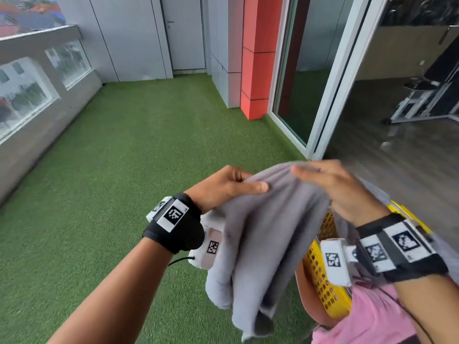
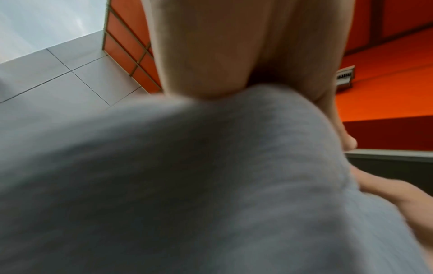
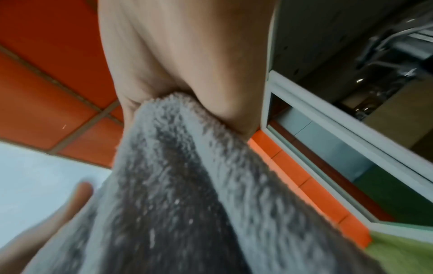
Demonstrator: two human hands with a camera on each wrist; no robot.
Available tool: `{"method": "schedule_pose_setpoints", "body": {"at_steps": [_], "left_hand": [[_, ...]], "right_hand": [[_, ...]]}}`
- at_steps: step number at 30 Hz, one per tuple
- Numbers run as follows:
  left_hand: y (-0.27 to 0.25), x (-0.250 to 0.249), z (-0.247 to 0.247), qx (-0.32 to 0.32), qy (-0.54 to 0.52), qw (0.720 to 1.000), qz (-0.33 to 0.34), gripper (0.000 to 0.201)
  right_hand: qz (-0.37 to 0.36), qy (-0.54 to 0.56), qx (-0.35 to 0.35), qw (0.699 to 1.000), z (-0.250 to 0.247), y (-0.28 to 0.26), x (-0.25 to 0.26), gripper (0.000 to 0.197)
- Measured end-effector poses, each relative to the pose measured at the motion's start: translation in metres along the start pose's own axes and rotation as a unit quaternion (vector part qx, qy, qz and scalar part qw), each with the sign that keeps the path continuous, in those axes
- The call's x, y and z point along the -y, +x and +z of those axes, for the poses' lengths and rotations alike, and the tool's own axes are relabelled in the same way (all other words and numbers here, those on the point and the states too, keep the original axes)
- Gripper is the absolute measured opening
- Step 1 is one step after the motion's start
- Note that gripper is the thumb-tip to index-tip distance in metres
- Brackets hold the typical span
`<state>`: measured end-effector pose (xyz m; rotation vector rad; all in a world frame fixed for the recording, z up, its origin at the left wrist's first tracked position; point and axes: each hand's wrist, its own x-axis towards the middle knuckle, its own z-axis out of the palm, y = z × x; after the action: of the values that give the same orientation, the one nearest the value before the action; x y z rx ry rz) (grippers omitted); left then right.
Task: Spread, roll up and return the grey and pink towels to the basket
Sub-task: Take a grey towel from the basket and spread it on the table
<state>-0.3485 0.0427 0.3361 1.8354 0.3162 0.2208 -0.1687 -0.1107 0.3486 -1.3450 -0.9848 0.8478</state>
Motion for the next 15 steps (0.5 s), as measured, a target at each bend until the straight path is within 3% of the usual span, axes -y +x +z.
{"method": "schedule_pose_setpoints", "body": {"at_steps": [2, 3, 7, 9, 11, 13, 15], "left_hand": [[-0.009, 0.006, -0.007, 0.004, -0.002, 1.000, -0.013, 0.026], [-0.011, 0.006, -0.008, -0.006, -0.015, 1.000, -0.005, 0.025], [0.003, -0.012, 0.000, -0.056, -0.050, 0.996, 0.043, 0.035], [0.010, -0.019, 0.002, -0.054, -0.034, 0.997, 0.045, 0.041], [0.009, -0.017, -0.002, -0.004, 0.001, 1.000, 0.021, 0.038], [0.001, -0.009, -0.006, 0.043, 0.024, 0.999, -0.015, 0.030], [-0.006, -0.001, -0.009, 0.036, 0.007, 0.999, -0.004, 0.030]], "right_hand": [[-0.004, 0.107, -0.084, 0.991, -0.017, 0.003, 0.008, 0.028], [-0.001, 0.116, -0.091, 0.989, -0.016, 0.004, 0.006, 0.031], [0.069, -0.013, 0.074, 0.995, 0.027, -0.009, -0.014, 0.039], [0.071, -0.054, 0.124, 0.988, 0.039, -0.013, -0.008, 0.014], [0.034, -0.035, 0.096, 0.994, 0.030, -0.008, 0.001, 0.013], [0.001, 0.038, 0.023, 0.999, 0.012, -0.002, 0.008, 0.016], [-0.021, 0.113, -0.042, 0.992, -0.003, 0.004, 0.005, 0.033]]}}
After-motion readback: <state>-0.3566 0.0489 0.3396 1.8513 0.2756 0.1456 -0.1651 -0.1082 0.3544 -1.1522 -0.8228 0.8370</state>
